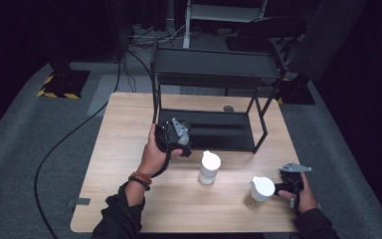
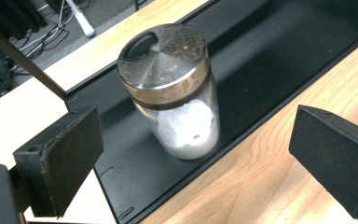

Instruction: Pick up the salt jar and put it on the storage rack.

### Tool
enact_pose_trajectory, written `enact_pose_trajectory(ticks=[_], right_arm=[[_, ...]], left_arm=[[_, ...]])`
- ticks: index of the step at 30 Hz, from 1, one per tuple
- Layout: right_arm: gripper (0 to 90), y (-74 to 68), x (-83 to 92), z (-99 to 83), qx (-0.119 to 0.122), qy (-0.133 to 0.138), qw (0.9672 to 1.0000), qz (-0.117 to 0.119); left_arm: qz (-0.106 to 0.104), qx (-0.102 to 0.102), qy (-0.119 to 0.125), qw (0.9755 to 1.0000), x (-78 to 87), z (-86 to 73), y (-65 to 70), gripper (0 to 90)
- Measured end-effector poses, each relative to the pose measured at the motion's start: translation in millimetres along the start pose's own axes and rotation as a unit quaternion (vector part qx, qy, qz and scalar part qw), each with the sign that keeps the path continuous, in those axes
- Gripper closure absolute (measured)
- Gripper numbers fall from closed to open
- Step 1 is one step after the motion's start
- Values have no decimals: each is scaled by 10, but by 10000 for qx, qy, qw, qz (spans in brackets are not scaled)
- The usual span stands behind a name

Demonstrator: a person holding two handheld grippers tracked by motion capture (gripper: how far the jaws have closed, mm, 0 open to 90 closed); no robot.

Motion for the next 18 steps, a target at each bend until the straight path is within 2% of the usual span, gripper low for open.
enact_pose_trajectory(ticks=[5, 9, 18], right_arm=[[0, 0, 1, 0, -1, -1, 10000, -1], [0, 0, 1, 0, 1, 0, 10000, -1], [0, 0, 1, 0, 1, 0, 10000, 0]], left_arm=[[9, -176, 25, 9998, 66, -60, 46, 29], [12, -175, -31, 9998, 74, -116, 50, 27], [99, -372, -116, 9992, 131, -278, 105, 27]])
Point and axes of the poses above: each handheld gripper's, and its own axes: x roughly backward along the jaws, z roughly out of its top, y roughly to its right, the point moved 2 cm from there along -x, roughly forward along the jaws, and after that the axes turned 1 degree about -z, right-handed, at the moved point
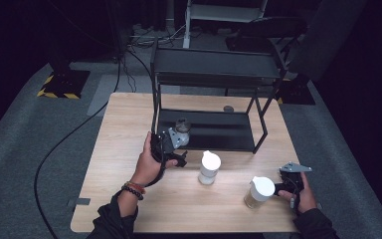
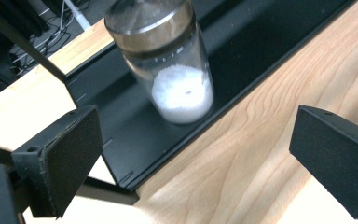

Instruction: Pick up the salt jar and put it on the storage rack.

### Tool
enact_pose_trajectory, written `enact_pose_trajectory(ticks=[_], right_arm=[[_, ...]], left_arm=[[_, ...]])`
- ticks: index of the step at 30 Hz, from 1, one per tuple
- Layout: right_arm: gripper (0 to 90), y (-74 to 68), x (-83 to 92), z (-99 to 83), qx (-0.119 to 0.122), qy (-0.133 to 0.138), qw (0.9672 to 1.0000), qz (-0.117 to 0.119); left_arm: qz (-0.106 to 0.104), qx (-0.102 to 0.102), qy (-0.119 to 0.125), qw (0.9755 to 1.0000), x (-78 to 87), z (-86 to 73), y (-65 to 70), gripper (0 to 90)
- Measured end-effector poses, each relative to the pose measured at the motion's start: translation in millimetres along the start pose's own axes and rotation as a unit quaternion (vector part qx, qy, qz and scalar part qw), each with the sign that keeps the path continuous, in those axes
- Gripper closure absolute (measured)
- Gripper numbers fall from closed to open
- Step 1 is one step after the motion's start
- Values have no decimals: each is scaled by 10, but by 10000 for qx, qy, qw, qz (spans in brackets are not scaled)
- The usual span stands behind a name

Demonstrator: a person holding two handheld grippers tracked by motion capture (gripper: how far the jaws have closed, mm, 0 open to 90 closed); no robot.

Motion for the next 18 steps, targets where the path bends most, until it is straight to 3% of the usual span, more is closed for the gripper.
enact_pose_trajectory(ticks=[3, 18], right_arm=[[0, 0, 0, 0, 0, 0, 10000, 0], [0, 1, 0, 0, 3, -1, 10000, 4]], left_arm=[[46, -94, -24, 9999, 20, -53, 35, 27], [126, -114, -17, 9999, 138, -306, 117, 27]])
Point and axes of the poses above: each handheld gripper's, and its own axes: x roughly backward along the jaws, z roughly out of its top, y roughly to its right, the point moved 2 cm from there along -x, roughly forward along the jaws, and after that the axes turned 1 degree about -z, right-handed, at the moved point
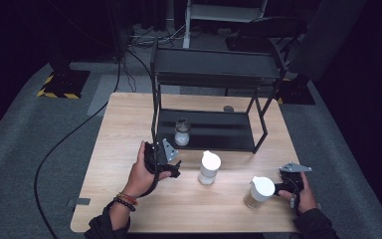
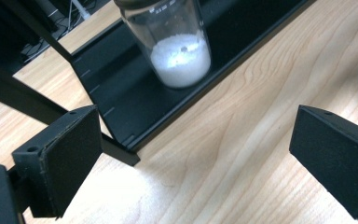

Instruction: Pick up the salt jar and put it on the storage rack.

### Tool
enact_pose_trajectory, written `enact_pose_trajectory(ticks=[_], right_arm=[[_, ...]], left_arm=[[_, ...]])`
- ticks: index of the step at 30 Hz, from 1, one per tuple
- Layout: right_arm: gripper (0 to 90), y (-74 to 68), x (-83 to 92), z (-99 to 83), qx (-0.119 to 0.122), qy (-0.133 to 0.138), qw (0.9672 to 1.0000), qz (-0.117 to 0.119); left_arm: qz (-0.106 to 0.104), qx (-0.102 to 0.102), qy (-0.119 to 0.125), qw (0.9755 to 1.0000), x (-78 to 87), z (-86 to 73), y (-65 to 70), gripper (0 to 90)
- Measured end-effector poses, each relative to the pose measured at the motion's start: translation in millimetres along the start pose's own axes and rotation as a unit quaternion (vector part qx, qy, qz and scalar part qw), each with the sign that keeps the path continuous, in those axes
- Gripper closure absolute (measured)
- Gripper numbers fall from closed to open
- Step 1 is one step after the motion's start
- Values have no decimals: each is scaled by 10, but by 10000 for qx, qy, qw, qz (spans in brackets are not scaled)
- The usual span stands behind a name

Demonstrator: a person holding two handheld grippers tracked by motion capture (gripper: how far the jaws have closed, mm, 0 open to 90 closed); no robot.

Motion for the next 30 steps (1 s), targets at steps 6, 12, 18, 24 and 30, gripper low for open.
enact_pose_trajectory(ticks=[6, 12, 18, 24, 30], right_arm=[[0, 1, 0, 0, -1, -1, 10000, 2], [0, 1, 1, 0, 0, -1, 10000, 4], [0, 1, 1, -1, 3, 0, 10000, 4], [0, 2, 1, -1, 4, 0, 10000, 6], [0, 1, 1, -1, 4, 1, 10000, 4]], left_arm=[[36, 3, -68, 10000, 26, -101, 40, 27], [32, -79, -129, 9999, 54, -209, 93, 27], [154, -121, -212, 9996, 51, -328, 147, 27], [108, -116, -290, 9995, 121, -446, 133, 27], [32, -133, -344, 9993, 186, -547, 112, 27]])
Point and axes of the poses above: each handheld gripper's, and its own axes: x roughly backward along the jaws, z roughly out of its top, y roughly to its right, the point moved 2 cm from there along -x, roughly forward along the jaws, and after that the axes turned 1 degree about -z, right-handed, at the moved point
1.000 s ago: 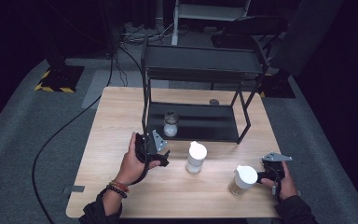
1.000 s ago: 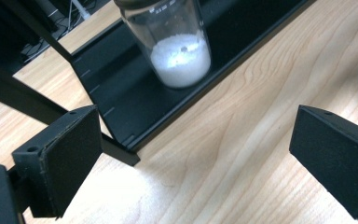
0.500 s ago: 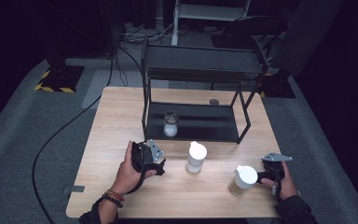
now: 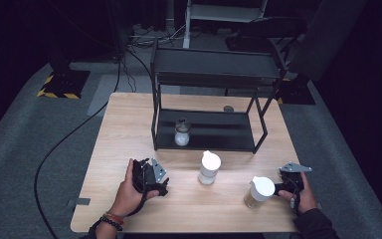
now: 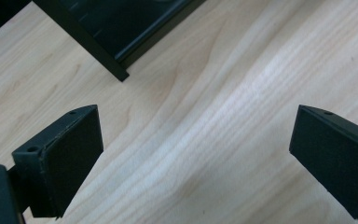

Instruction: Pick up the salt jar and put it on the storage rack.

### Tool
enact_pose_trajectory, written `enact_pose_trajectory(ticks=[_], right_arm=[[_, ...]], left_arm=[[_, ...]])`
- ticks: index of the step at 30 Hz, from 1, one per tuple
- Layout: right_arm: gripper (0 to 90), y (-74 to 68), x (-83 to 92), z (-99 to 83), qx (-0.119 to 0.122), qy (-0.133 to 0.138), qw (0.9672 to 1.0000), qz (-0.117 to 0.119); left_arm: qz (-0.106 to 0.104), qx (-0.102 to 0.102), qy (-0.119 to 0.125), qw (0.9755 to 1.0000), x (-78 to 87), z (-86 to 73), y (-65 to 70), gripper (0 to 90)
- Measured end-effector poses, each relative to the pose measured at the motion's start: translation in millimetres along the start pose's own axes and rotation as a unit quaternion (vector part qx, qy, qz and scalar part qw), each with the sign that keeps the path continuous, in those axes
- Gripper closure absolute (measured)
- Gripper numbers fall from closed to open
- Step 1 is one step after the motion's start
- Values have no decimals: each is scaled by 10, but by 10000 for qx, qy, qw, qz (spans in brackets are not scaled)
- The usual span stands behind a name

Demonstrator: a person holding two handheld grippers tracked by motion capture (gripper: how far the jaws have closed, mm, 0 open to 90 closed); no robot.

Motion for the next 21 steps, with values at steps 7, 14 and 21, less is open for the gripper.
enact_pose_trajectory(ticks=[7, 14, 21], right_arm=[[0, 0, 0, 0, 1, 1, 10000, 1], [0, 1, 3, -2, 7, -2, 10000, 5], [0, 2, 5, -5, 13, 0, 10000, 9]], left_arm=[[-50, 62, -79, 9999, 42, -116, -30, 27], [-72, 186, -123, 9997, 89, -217, -67, 27], [-162, 343, -238, 9990, 113, -318, -136, 27]])
Point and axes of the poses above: each handheld gripper's, and its own axes: x roughly backward along the jaws, z roughly out of its top, y roughly to its right, the point moved 2 cm from there along -x, roughly forward along the jaws, and after that the axes turned 1 degree about -z, right-handed, at the moved point
